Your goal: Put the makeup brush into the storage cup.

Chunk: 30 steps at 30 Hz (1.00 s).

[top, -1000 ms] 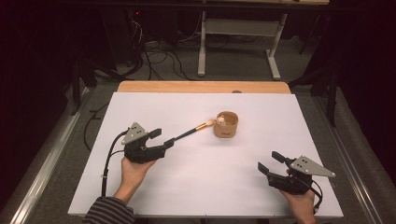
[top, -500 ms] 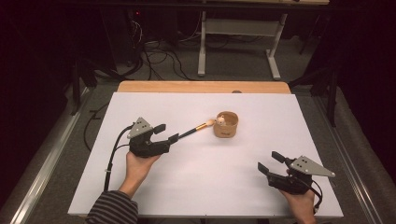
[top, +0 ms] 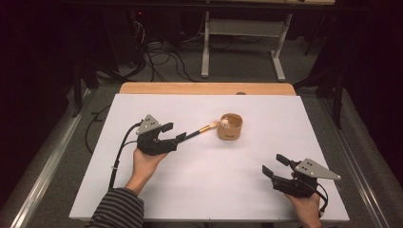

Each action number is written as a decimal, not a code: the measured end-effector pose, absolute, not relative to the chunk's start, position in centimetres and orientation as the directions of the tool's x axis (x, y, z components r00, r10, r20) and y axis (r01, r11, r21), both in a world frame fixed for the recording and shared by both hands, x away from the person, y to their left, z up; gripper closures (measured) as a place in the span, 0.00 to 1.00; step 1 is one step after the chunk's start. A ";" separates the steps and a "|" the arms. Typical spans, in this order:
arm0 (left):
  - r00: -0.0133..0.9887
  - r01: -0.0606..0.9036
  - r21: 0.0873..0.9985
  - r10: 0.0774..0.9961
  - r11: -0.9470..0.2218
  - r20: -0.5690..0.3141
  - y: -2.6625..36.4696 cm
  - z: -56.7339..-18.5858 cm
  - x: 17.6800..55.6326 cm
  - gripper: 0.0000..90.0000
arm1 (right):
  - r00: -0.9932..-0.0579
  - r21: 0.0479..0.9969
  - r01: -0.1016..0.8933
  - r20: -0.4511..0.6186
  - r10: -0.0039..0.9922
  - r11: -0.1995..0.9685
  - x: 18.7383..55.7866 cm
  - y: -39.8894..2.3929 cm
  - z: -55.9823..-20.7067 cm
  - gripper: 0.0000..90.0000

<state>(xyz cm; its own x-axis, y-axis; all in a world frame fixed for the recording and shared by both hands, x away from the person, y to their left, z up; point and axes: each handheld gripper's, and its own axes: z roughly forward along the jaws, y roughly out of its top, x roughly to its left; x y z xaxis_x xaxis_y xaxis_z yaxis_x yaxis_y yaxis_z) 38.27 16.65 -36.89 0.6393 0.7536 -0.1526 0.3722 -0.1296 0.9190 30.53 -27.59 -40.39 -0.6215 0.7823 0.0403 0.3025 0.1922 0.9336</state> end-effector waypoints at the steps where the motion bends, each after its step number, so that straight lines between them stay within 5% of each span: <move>1: 0.641 0.375 0.917 0.752 -0.135 -0.151 16.6 -36.9 38.4 0.38 | -0.622 0.934 0.303 0.042 0.782 0.191 30.5 -27.6 -40.4 0.35; 30: 0.626 0.375 0.922 0.762 -0.103 -0.169 14.9 -36.9 41.4 0.38 | -0.626 0.932 0.303 0.037 0.779 0.199 30.5 -27.5 -40.4 0.35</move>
